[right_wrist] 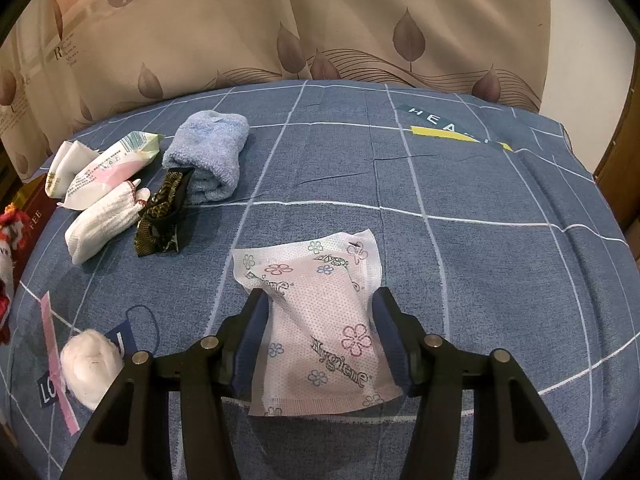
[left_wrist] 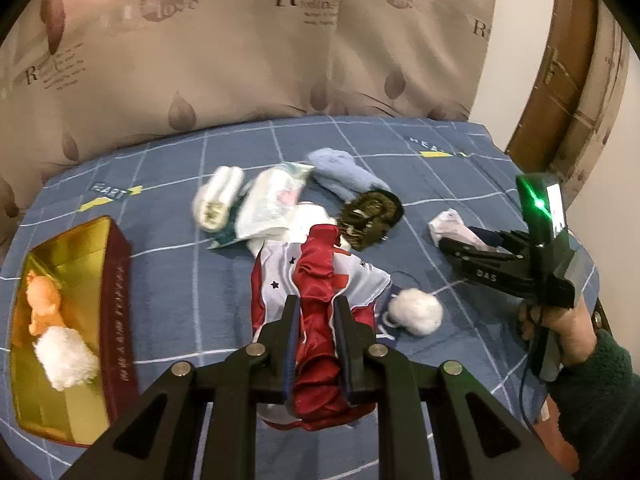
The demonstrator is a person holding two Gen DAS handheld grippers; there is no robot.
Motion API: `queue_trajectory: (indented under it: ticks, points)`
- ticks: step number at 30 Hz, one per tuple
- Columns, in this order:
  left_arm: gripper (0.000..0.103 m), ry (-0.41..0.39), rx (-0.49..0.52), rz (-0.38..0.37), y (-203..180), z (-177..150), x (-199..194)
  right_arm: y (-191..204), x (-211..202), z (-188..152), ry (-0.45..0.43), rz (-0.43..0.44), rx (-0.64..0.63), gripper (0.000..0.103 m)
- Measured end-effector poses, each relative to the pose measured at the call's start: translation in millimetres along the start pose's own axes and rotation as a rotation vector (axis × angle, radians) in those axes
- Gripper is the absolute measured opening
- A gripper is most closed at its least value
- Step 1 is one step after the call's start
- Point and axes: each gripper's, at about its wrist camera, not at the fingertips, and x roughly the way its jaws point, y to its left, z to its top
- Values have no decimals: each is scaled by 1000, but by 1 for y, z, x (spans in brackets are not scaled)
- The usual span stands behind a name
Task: Organize soft objects
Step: 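Grasp the red-and-white ruffled cloth with the left tool while the right tool holds the wrapper, then carry the ruffled cloth into the gold tin and open the left tool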
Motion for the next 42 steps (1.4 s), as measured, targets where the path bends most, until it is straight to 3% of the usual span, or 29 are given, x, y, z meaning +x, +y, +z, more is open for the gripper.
queue_trajectory:
  ticks: [11,27,42]
  points:
    - [17,-32,-59,93,46,4,-21,0,0,0,0,0,0,53]
    - [17,-29,-227,320,164,-28,-60,0,0,0,0,0,0,53]
    - [17,7,-353,412,226,-61,-64,1,0,0,0,-2,-1,53]
